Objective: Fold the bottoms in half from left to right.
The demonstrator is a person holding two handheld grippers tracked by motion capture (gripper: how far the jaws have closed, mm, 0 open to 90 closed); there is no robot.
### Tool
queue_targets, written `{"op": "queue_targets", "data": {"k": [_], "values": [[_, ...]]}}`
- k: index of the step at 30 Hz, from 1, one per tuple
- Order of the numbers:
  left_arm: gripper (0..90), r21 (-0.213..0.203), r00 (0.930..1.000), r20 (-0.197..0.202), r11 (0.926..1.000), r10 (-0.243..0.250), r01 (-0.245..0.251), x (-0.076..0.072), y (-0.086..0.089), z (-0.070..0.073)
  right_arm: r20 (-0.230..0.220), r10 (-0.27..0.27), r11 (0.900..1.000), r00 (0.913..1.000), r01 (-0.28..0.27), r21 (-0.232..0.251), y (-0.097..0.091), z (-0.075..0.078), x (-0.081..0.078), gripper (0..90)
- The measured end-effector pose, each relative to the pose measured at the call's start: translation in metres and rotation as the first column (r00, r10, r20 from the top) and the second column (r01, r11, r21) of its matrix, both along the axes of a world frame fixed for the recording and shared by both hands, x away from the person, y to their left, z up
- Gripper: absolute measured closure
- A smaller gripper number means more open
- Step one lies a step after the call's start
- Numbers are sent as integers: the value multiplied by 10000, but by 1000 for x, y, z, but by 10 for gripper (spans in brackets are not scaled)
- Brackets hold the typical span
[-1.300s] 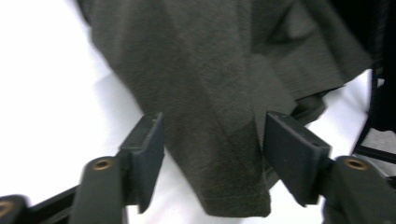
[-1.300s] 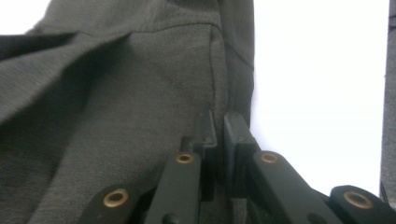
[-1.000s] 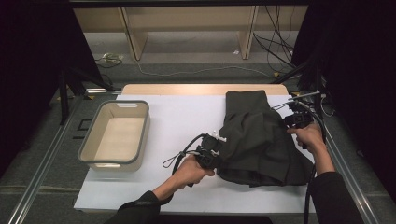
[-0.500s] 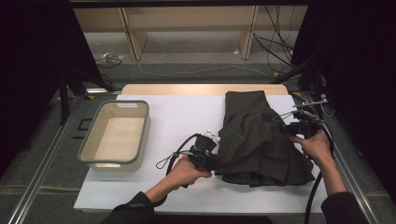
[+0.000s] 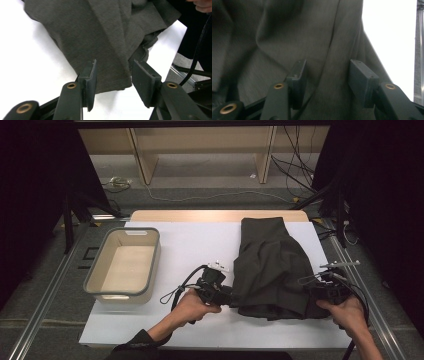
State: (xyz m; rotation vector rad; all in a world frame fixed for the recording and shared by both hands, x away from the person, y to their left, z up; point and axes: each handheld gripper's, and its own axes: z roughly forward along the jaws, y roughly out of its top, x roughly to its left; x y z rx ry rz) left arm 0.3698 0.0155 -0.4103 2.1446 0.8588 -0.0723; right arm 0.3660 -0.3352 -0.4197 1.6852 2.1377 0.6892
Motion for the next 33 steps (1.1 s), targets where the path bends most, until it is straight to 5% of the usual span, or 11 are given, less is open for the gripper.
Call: {"op": "queue_targets", "data": {"k": [3, 8, 13, 19, 25, 29, 33], "values": [[547, 2, 9998, 50, 9998, -176, 176, -4, -7, 1, -243, -56, 9995, 9997, 49, -314, 1, -8, -2, 580], [628, 133, 9991, 15, 9990, -427, 426, -5, -23, -4, -452, 199, 9989, 9988, -218, -415, -3, -13, -5, 855], [849, 622, 9994, 5, 9975, -348, 347, -2, -33, -17, -271, 223, 9986, 9994, -235, -472, -14, -6, -7, 873], [882, 766, 9994, 47, 9965, -341, 336, -1, -30, -23, -235, -145, 9994, 9996, 137, -328, -37, -6, -6, 872], [883, 1305, 9996, -257, 9914, -72, 105, 4, -28, -47, -432, -125, 9957, 9990, 85, -924, -34, -21, 0, 847], [874, 1315, 9991, -401, 9913, 131, -77, 4, -25, -52, 30, -426, 9948, 9991, 427, -925, -33, -10, -3, 654], [799, 949, 10000, -49, 9955, -17, 22, 1, -23, -36, 816, -498, 9982, 9954, 524, -298, -30, 6, -8, 520]]}}
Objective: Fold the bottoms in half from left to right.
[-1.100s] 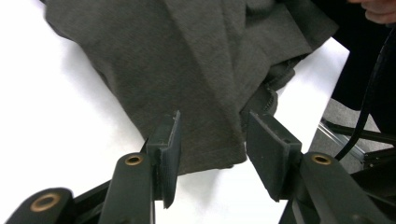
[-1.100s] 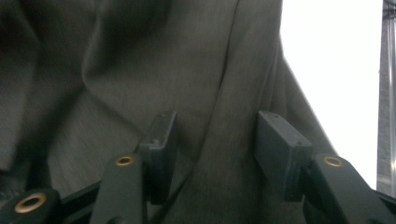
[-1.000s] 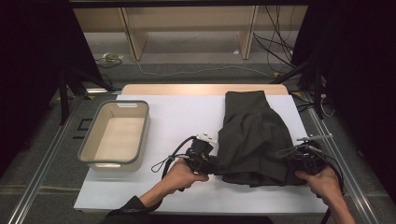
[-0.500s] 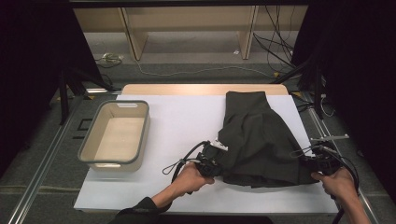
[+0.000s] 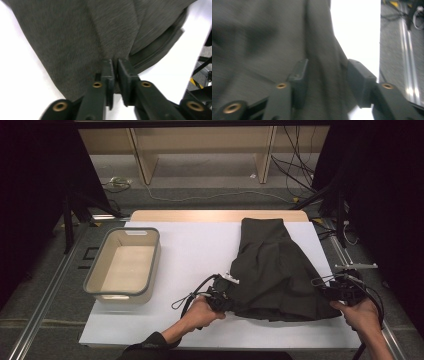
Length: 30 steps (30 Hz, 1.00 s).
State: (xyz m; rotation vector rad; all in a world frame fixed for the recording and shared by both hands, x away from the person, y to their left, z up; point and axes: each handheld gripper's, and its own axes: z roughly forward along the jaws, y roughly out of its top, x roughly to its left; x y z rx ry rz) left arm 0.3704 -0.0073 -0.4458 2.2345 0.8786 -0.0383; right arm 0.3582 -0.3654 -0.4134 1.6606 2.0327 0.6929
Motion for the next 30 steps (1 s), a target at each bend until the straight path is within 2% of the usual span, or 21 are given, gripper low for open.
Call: {"op": "queue_targets", "data": {"k": [1, 2, 3, 5, 7, 10, 13, 17, 22, 27, 29, 30], "values": [[776, -100, 10000, 45, 9999, 8, -8, -1, 0, 2, 238, 63, 9995, 9997, -70, 293, 4, 6, -2, 487], [768, -204, 9998, 161, 9997, -136, 139, -2, 0, 8, 337, 112, 9992, 9994, -125, 384, 6, 8, -3, 484], [755, -285, 9997, 194, 9994, -168, 174, -4, -1, 10, 441, 247, 9971, 9987, -278, 714, 10, 12, -4, 480], [723, -419, 9991, 314, 9987, -276, 289, -7, -3, 17, 461, 597, 9889, 9972, -654, 1332, 16, 14, -5, 476], [687, -487, 9982, 413, 9978, -434, 454, -11, -8, 21, 297, 835, 9835, 9961, -872, 1584, 23, 11, -4, 474], [631, -416, 9975, 429, 9974, -565, 583, -13, -17, 21, -46, 917, 9866, 9958, -903, 1358, 32, 2, -2, 468], [569, -351, 9975, 342, 9974, -619, 631, -12, -27, 19, -358, 793, 9912, 9962, -750, 1090, 33, -7, 2, 460], [498, -149, 9970, 334, 9974, -702, 707, -8, -39, 13, -494, 531, 9950, 9974, -487, 870, 29, -13, 3, 452], [445, 79, 9980, 190, 9981, -609, 608, -3, -54, 1, -661, 303, 9959, 9974, -245, 876, 24, -16, 4, 451], [434, 255, 9989, 116, 9986, -463, 460, 2, -65, -10, -1015, 284, 9960, 9944, -196, 866, 22, -22, 5, 447], [491, 406, 9989, 226, 9984, -400, 391, 5, -67, -12, -1090, 277, 9962, 9937, -185, 846, 22, -24, 6, 460], [537, 344, 9994, 192, 9990, -286, 280, 6, -67, -13, -1122, 259, 9965, 9933, -167, 816, 21, -25, 7, 476]]}}
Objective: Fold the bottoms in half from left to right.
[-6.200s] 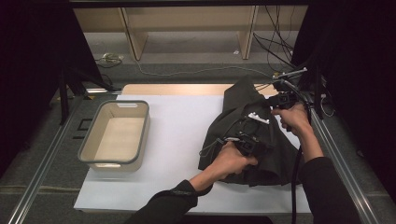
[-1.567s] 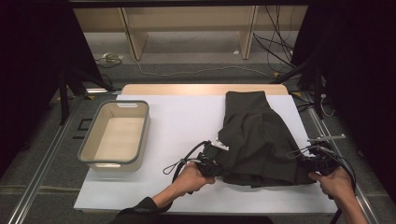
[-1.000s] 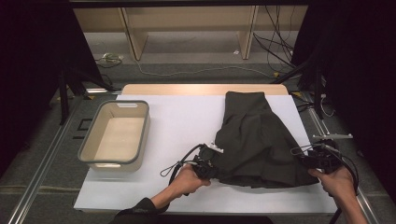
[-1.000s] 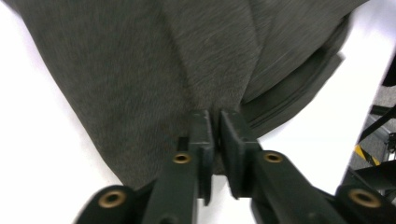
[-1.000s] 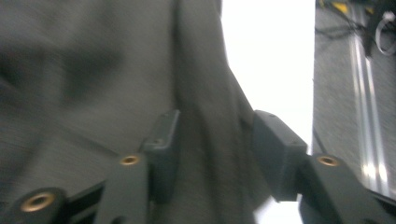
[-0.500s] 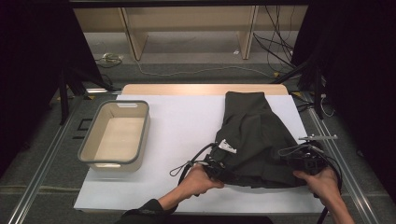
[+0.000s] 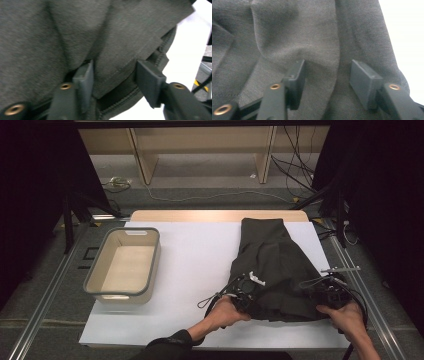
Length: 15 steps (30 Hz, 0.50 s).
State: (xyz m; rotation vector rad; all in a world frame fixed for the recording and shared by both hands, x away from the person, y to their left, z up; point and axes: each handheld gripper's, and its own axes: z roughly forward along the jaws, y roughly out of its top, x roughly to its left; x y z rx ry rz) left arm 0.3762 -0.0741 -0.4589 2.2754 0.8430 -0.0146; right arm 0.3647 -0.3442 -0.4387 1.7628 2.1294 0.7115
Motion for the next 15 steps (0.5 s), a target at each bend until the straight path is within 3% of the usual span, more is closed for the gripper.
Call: {"op": "queue_targets", "data": {"k": [4, 6, 11, 15], "values": [[755, -215, 9998, -136, 9997, 147, -149, 4, 4, 1, -82, 16, 10000, 10000, -16, -7, -2, -3, 1, 611], [870, -110, 10000, -59, 9999, -45, 44, 1, 4, 3, -140, 83, 10000, 9999, -82, 54, -2, -4, 1, 700], [892, 32, 9989, -63, 9989, -458, 458, -5, 2, 2, -125, 255, 9996, 9996, -256, -70, -1, -2, -2, 855], [891, -12, 9991, -18, 9991, -421, 421, -7, 8, 4, 41, 417, 9991, 9991, -417, -16, -1, 3, -7, 887]]}}
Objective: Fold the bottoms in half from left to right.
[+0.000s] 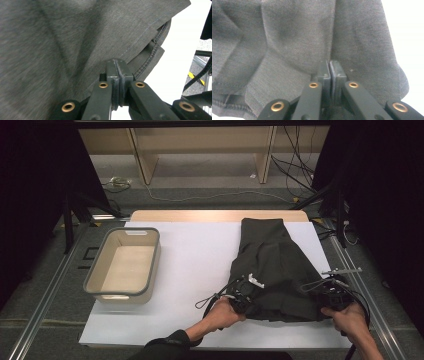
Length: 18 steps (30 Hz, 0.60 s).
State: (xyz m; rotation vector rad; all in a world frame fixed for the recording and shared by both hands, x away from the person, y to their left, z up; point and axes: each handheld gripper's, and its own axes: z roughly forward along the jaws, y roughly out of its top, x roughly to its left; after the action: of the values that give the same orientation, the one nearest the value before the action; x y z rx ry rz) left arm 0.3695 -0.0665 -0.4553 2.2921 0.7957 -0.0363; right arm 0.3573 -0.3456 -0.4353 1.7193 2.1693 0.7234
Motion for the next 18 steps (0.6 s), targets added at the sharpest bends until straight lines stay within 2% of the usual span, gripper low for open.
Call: {"op": "queue_targets", "data": {"k": [1, 5, 8, 11, 16, 18], "values": [[889, -88, 9999, 99, 9999, 81, -80, 1, 4, 3, 48, 50, 10000, 10000, -50, -40, 0, 0, -1, 888], [757, -362, 9999, 4, 9993, 106, -105, 3, 17, 15, 57, 156, 9999, 9999, -156, -8, -2, 3, -4, 892], [676, -327, 9994, 301, 9993, 197, -187, 1, 29, 22, 279, 38, 10000, 9996, -36, -65, -9, 9, -9, 893], [596, -293, 9983, 417, 9988, 415, -402, 1, 40, 27, 382, -155, 9998, 9991, 160, -129, -16, 12, -12, 893], [526, -207, 9960, 366, 9965, 818, -810, 2, 52, 23, 198, -251, 9989, 9995, 259, -404, -18, 5, -11, 892], [481, -47, 9945, 334, 9951, 991, -990, 3, 56, 20, 169, -123, 9975, 9998, 135, -700, -16, 3, -10, 892]]}}
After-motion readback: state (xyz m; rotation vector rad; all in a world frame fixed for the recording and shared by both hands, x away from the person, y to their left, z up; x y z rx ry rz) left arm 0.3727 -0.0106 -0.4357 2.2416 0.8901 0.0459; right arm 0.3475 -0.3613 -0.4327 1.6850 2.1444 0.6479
